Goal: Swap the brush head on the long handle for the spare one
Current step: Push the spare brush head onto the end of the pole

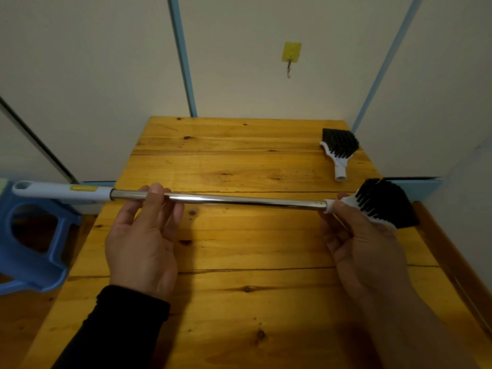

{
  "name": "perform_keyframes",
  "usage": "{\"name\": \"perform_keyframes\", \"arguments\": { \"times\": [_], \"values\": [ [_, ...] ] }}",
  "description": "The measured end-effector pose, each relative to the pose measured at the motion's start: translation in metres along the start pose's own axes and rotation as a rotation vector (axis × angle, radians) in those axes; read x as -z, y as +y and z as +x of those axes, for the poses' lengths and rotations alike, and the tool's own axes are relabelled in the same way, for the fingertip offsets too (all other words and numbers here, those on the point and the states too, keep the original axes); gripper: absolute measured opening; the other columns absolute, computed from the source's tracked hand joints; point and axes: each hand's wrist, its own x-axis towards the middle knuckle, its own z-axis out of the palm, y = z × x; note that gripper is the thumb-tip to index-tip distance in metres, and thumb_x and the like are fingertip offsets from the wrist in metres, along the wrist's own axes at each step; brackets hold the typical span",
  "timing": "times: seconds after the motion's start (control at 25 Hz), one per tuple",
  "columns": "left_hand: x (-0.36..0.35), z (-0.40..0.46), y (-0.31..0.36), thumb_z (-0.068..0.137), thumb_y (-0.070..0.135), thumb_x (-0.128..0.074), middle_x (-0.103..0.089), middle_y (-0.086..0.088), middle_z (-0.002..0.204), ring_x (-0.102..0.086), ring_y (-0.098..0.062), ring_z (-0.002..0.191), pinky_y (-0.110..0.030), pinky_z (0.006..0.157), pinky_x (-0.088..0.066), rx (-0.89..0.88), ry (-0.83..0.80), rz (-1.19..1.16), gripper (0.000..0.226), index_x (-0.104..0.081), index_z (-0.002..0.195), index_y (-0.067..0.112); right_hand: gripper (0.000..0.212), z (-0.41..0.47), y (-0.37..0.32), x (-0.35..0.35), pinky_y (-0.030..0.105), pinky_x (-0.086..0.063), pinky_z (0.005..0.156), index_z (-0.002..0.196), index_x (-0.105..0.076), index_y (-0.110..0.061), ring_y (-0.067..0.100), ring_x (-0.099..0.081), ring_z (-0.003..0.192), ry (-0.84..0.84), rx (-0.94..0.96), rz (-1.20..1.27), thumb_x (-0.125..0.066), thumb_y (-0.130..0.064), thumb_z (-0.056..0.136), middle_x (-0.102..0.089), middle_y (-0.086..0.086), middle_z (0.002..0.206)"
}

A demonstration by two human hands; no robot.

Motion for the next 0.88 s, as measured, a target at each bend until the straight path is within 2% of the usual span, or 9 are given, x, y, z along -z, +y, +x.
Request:
{"name": "perform_keyframes", "arguments": {
  "times": [0.08, 0.2, 0.28, 0.36, 0.48, 0.6, 0.72, 0.84, 0.88],
  "values": [
    [0.0, -0.001, 0.002, 0.091, 0.024, -0.081, -0.079, -0.004, 0.11, -0.08, -0.017, 0.099, -0.03, 0.084, -0.065, -0.02, -0.01, 0.026, 0.056, -0.063, 0.142, 0.009, 0.024, 0.001, 0.001, 0.0, 0.031, -0.059, 0.073, 0.111, -0.07, -0.012, 0.02, -0.075, 0.096, -0.002, 0.004, 0.0, -0.073, -0.005, 0.088, -0.077, 0.003, 0.099],
    [0.0, -0.002, 0.002, 0.092, 0.017, -0.08, -0.08, 0.0, 0.097, -0.079, -0.014, 0.09, -0.027, 0.08, -0.064, -0.001, -0.003, 0.035, 0.05, -0.066, 0.139, 0.014, 0.022, 0.0, -0.001, 0.001, 0.031, -0.06, 0.074, 0.109, -0.071, -0.011, 0.022, -0.074, 0.099, 0.001, 0.006, 0.005, -0.072, -0.007, 0.088, -0.075, 0.01, 0.109],
    [0.001, -0.001, 0.003, 0.094, 0.012, -0.077, -0.078, -0.004, 0.104, -0.079, -0.012, 0.09, -0.028, 0.086, -0.064, -0.006, -0.021, 0.034, 0.043, -0.066, 0.136, 0.015, 0.02, -0.001, -0.004, 0.001, 0.03, -0.06, 0.074, 0.109, -0.071, -0.01, 0.021, -0.074, 0.099, -0.006, 0.014, -0.005, -0.071, -0.009, 0.089, -0.074, 0.011, 0.109],
    [0.0, -0.001, 0.003, 0.096, 0.009, -0.074, -0.076, -0.01, 0.113, -0.079, -0.014, 0.098, -0.032, 0.091, -0.064, -0.018, -0.054, 0.037, 0.041, -0.065, 0.136, 0.016, 0.021, 0.0, -0.005, 0.001, 0.029, -0.06, 0.072, 0.111, -0.071, -0.009, 0.021, -0.074, 0.098, -0.01, 0.026, -0.021, -0.07, -0.01, 0.09, -0.075, 0.01, 0.107],
    [-0.001, -0.004, 0.004, 0.099, 0.007, -0.069, -0.077, -0.013, 0.125, -0.078, -0.02, 0.112, -0.03, 0.09, -0.064, -0.013, -0.088, 0.014, 0.04, -0.063, 0.137, 0.016, 0.033, -0.001, -0.006, 0.001, 0.027, -0.059, 0.068, 0.12, -0.069, -0.006, 0.02, -0.075, 0.096, -0.004, 0.033, -0.052, -0.071, -0.013, 0.088, -0.076, 0.01, 0.108],
    [-0.003, -0.006, 0.006, 0.099, 0.006, -0.068, -0.079, -0.011, 0.125, -0.078, -0.021, 0.113, -0.029, 0.09, -0.063, -0.02, -0.112, 0.007, 0.04, -0.062, 0.138, 0.016, 0.034, -0.001, -0.008, 0.002, 0.026, -0.059, 0.067, 0.112, -0.071, -0.007, 0.021, -0.075, 0.096, 0.004, 0.032, -0.08, -0.075, -0.018, 0.079, -0.075, 0.011, 0.107],
    [-0.006, -0.007, 0.006, 0.093, 0.011, -0.074, -0.082, -0.009, 0.118, -0.08, -0.019, 0.109, -0.029, 0.09, -0.063, -0.059, -0.116, 0.021, 0.05, -0.061, 0.141, 0.013, 0.018, 0.0, -0.008, 0.003, 0.026, -0.06, 0.071, 0.1, -0.074, -0.01, 0.021, -0.076, 0.096, 0.006, 0.004, -0.078, -0.073, -0.016, 0.083, -0.077, 0.01, 0.105],
    [-0.005, -0.005, 0.003, 0.075, 0.022, -0.086, -0.083, -0.011, 0.115, -0.081, -0.018, 0.103, -0.026, 0.085, -0.064, -0.078, -0.029, 0.064, 0.074, -0.06, 0.141, 0.003, 0.018, 0.0, -0.011, 0.003, 0.026, -0.059, 0.068, 0.106, -0.075, -0.011, 0.019, -0.076, 0.094, -0.004, -0.004, -0.112, -0.072, -0.016, 0.088, -0.079, 0.007, 0.104],
    [-0.003, -0.003, 0.0, 0.076, 0.021, -0.087, -0.083, -0.012, 0.113, -0.081, -0.018, 0.102, -0.026, 0.084, -0.064, -0.059, 0.002, 0.079, 0.073, -0.059, 0.14, -0.001, 0.019, -0.001, -0.012, 0.003, 0.024, -0.059, 0.065, 0.106, -0.075, -0.013, 0.017, -0.076, 0.089, -0.003, -0.003, -0.132, -0.072, -0.017, 0.088, -0.079, 0.005, 0.102]
  ]
}}
